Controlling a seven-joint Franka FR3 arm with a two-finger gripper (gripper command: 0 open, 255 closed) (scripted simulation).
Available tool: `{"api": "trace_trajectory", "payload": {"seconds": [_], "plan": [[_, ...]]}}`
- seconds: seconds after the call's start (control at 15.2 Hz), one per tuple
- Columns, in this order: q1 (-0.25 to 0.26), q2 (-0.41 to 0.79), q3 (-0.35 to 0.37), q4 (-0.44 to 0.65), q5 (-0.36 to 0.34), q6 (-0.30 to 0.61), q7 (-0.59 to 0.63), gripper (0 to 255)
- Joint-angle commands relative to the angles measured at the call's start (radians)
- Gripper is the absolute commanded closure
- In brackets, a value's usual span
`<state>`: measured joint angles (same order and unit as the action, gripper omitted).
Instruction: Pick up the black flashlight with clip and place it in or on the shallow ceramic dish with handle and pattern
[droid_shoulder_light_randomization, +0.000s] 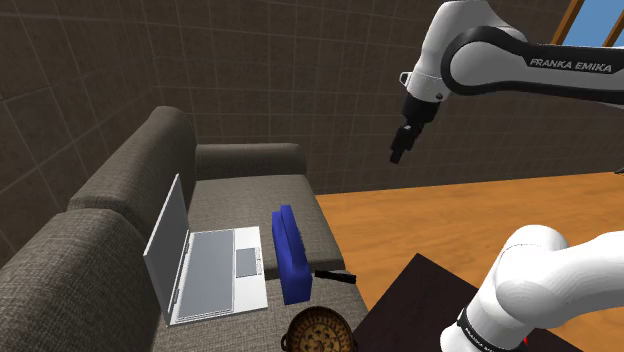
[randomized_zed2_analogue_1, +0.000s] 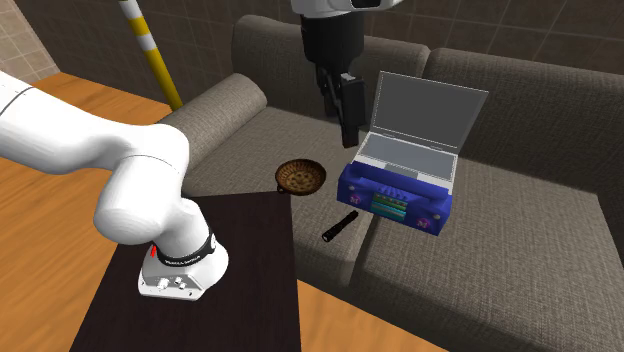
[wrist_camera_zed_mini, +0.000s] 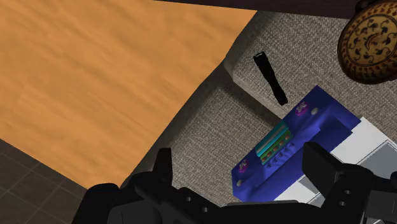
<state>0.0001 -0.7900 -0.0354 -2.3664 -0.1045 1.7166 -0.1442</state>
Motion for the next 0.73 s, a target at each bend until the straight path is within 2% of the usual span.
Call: {"api": "trace_trajectory", "payload": {"seconds": [0.0,0.66], "plan": [[0.0,0.0,0.0,0.0,0.0,0.0,0.0,0],[0.068,0.122,-0.01,-0.228,0.017,0.308,-0.072,0]]}}
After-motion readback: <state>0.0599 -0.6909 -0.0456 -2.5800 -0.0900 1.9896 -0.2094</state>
